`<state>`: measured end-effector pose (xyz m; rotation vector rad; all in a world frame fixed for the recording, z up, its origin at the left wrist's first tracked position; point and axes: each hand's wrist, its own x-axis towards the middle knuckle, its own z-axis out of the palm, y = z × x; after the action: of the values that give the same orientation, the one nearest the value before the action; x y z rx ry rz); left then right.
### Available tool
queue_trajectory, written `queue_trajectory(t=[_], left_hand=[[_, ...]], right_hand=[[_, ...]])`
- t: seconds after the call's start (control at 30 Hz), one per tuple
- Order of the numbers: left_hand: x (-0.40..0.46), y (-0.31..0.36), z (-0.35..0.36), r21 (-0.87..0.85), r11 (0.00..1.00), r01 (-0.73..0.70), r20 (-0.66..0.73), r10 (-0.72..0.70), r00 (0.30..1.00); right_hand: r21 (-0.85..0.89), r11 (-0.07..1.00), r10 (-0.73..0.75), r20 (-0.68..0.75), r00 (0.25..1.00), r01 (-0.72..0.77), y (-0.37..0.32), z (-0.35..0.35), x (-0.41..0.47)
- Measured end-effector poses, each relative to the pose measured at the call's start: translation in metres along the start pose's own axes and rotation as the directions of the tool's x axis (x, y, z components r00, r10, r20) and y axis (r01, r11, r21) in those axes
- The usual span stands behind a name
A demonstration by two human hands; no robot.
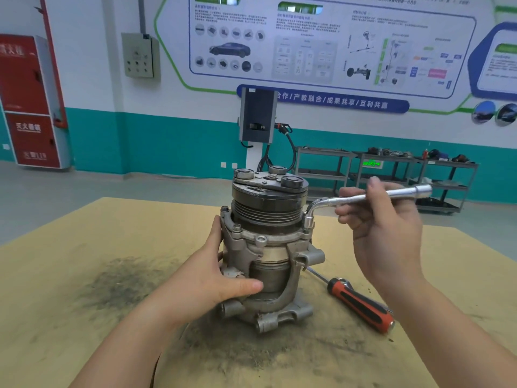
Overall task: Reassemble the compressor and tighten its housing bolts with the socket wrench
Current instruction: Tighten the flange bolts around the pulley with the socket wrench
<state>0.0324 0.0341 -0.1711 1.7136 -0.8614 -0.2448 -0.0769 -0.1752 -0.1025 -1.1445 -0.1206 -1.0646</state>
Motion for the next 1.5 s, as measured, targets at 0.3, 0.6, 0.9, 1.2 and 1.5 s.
queue_trajectory(t=[0.3,0.6,0.9,1.2,1.5], left_hand=[[-0.002,-0.004,-0.002,-0.035,0.995,0.095,-0.040,-0.096,0.995],[-0.007,0.005,0.001,-0.081,0.995,0.063,0.009,-0.062,0.998],[-0.005,0.004,-0.005,-0.188,0.979,0.078,0.071,-0.066,0.995],[-0.004,0.004,-0.002,-0.087,0.992,0.089,0.054,-0.084,0.995],[-0.005,0.007,0.020,-0.093,0.995,0.021,-0.089,-0.029,0.996]], right_hand=[[-0.184,0.662,-0.583,0.483,0.653,0.727,0.014,-0.002,-0.023],[-0.487,0.462,-0.404,0.629,0.664,0.741,-0.003,0.016,-0.031],[0.011,0.969,0.246,0.021,0.969,-0.246,-0.006,0.004,0.003],[0.179,0.896,0.410,0.023,0.912,-0.407,-0.002,0.002,0.007],[0.095,0.837,0.530,0.100,0.842,-0.538,-0.016,-0.002,0.014]])
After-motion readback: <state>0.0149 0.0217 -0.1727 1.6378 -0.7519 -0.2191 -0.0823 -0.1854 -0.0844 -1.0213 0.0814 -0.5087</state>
